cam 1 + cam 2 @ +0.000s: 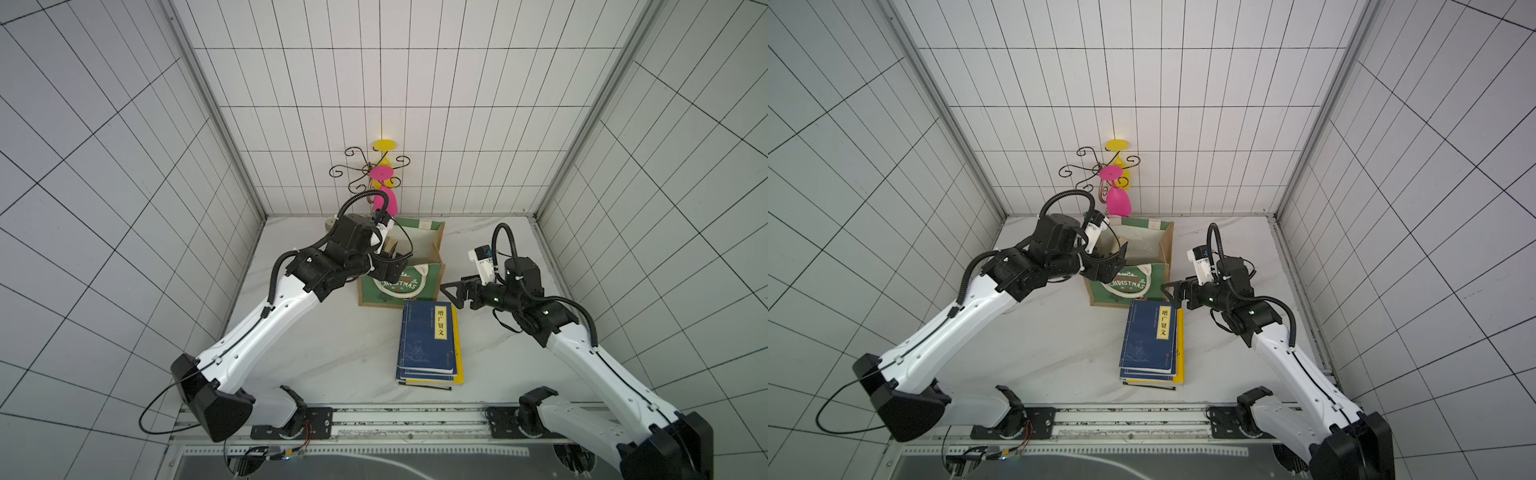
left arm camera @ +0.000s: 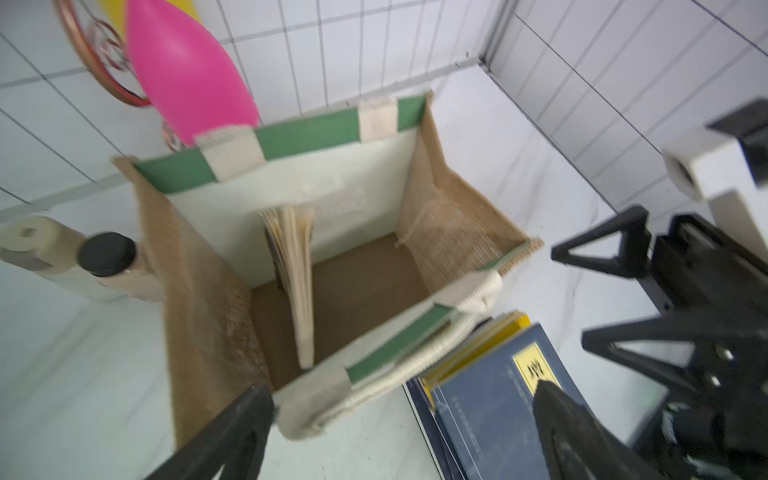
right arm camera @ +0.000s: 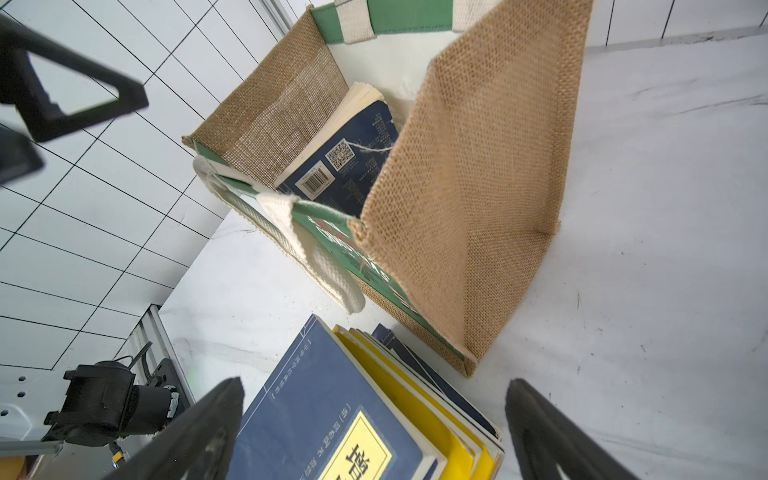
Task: Put the books into the canvas bag
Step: Place the book in the canvas bag, then pick up the books from the book.
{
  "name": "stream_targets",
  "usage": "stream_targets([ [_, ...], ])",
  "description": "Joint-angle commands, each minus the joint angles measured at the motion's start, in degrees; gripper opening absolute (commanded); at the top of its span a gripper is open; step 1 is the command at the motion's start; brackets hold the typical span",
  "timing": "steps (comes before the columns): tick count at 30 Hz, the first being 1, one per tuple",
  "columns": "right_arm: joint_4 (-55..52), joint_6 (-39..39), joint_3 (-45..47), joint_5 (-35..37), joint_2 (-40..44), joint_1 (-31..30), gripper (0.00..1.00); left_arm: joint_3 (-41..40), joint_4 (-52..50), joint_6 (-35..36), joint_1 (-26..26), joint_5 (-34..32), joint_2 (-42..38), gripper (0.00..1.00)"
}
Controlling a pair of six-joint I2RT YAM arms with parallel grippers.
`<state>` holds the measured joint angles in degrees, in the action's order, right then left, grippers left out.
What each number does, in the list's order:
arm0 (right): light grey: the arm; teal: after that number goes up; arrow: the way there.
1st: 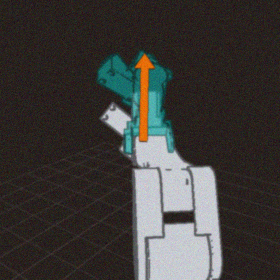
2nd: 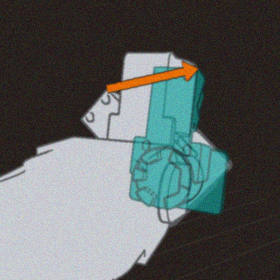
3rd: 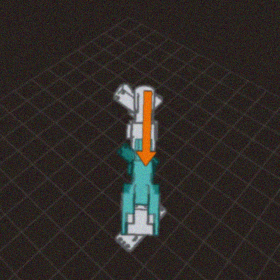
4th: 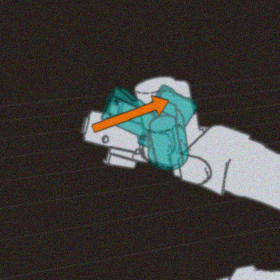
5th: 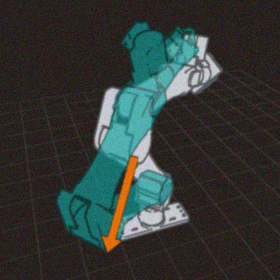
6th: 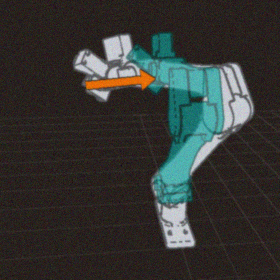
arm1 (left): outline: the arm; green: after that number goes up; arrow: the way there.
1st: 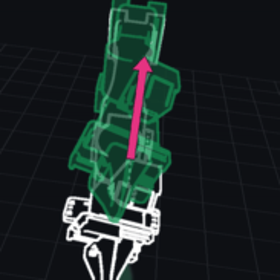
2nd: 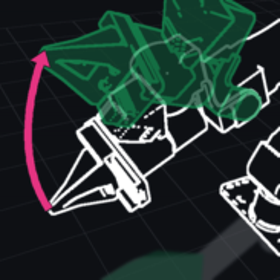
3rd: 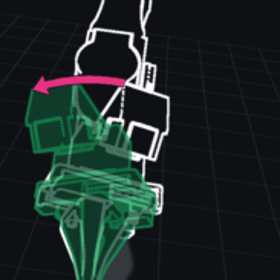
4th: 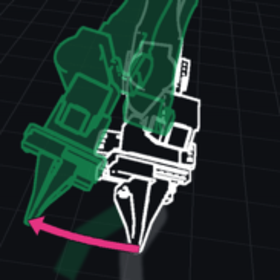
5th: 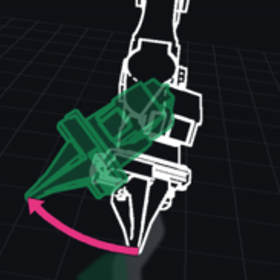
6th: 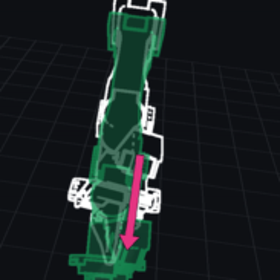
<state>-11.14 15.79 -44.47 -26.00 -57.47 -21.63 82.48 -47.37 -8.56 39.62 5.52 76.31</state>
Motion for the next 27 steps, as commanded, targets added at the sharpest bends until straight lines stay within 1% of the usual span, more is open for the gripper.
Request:
stream_targets([
  [1,-2.51,-0.43,3.68,0.72,2.45,0.37,0.99,-6.98,0.5,-0.08,5.38,4.06,-3.82,0.97],
  [4,-3.81,0.0,5.59,-1.45,3.88,-0.33,0.99,-14.36,3.9,-4.67,9.34,4.58,-6.94,0.97],
  [6,-4.96,0.62,6.66,-1.19,4.98,-2.39,0.99,-19.19,7.53,-8.45,11.02,5.4,-8.38,0.97],
  [12,-5.86,5.27,10.56,0.04,8.76,-7.45,0.99,-30.51,19.12,-17.52,11.59,7.73,-10.18,0.97],
  [15,-6.1,6.65,12.45,0.77,9.79,-9.33,0.99,-32.89,22.15,-19.78,11.54,8.38,-9.87,0.97],
  [18,-6.11,7.97,13.74,1.41,9.86,-11.7,0.99,-35.09,25.68,-21.18,11.54,10.56,-9.05,0.97],
  [23,-6.18,9.84,14.62,3.66,10.85,-15.2,0.99,-37.13,28.29,-22.27,11.54,12.5,-7.61,0.97],
  [27,-5.19,11.15,15.29,3.94,11.5,-16.69,0.99,-38.59,30.13,-22.79,11.48,13.44,-7.42,0.97],
])
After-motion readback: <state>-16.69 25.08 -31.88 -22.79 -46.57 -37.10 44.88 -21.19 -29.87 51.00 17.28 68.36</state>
